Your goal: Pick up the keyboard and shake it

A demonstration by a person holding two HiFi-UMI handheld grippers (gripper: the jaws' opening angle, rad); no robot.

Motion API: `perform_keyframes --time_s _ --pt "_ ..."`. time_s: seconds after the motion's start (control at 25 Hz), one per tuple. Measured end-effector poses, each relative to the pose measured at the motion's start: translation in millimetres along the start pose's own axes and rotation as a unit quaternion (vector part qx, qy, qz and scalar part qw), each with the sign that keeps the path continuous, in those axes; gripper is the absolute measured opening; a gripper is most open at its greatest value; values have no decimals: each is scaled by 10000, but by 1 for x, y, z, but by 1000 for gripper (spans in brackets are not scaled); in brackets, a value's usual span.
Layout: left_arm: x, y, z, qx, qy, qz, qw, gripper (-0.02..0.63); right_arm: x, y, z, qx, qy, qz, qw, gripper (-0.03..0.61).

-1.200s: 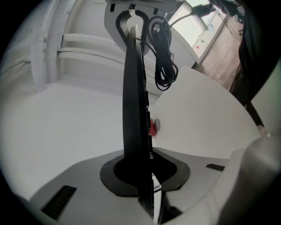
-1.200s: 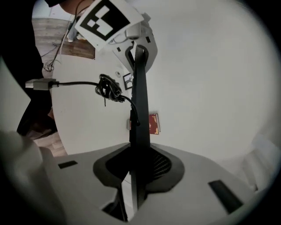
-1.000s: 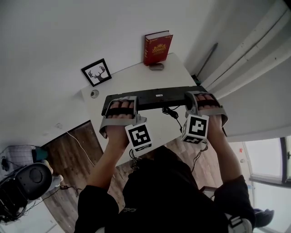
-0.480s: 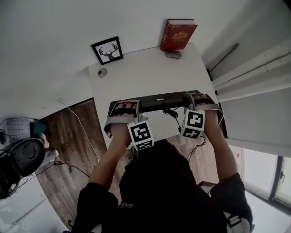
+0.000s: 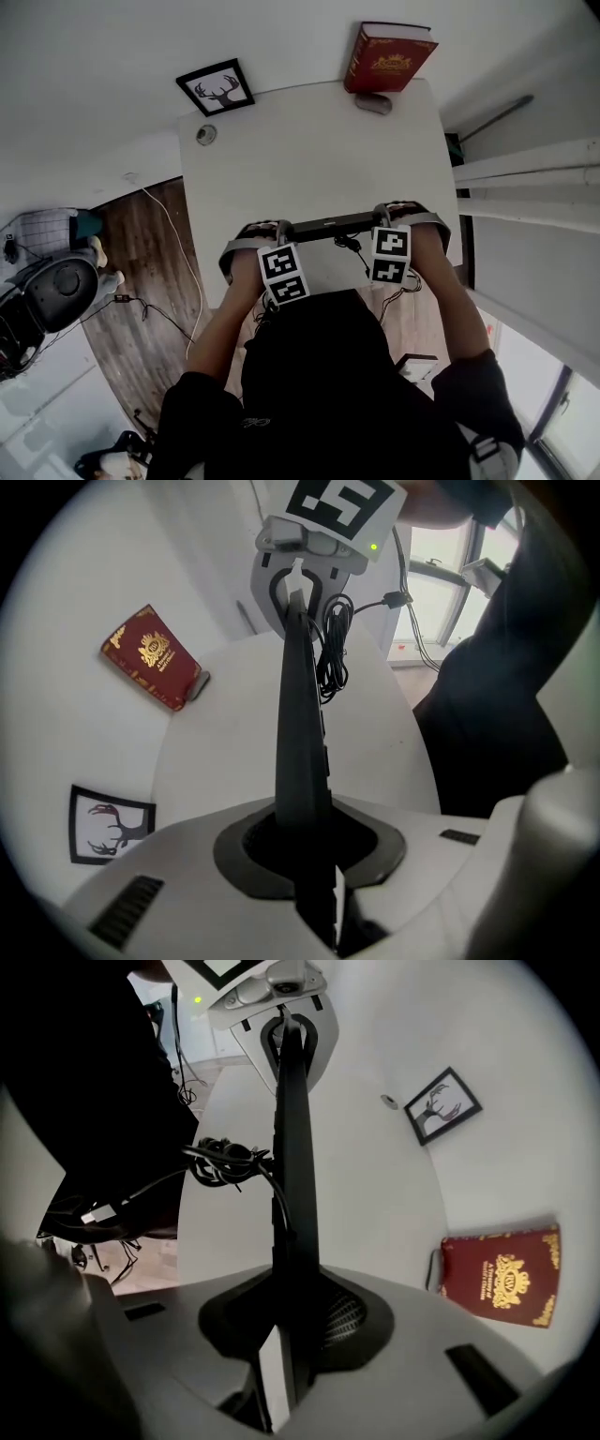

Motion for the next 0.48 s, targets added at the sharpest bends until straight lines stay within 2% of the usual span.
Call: perform_keyframes --time_s 0.36,0.48 --pt "-36 4 10 549 -615 241 9963 75 -35 -11 -3 225 598 -501 9967 95" --pt "-40 2 17 785 -834 158 9933 75 -38 -12 -9 200 756 -739 9942 95"
Point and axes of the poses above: the fingertips, and each gripper's own axes: x backward along the fingers, z to its left, y out of its top, the point moved 8 cm from there along x, backward along the fingers, and after that the axes turned 14 degrees about -y, right-handed, at the moved point
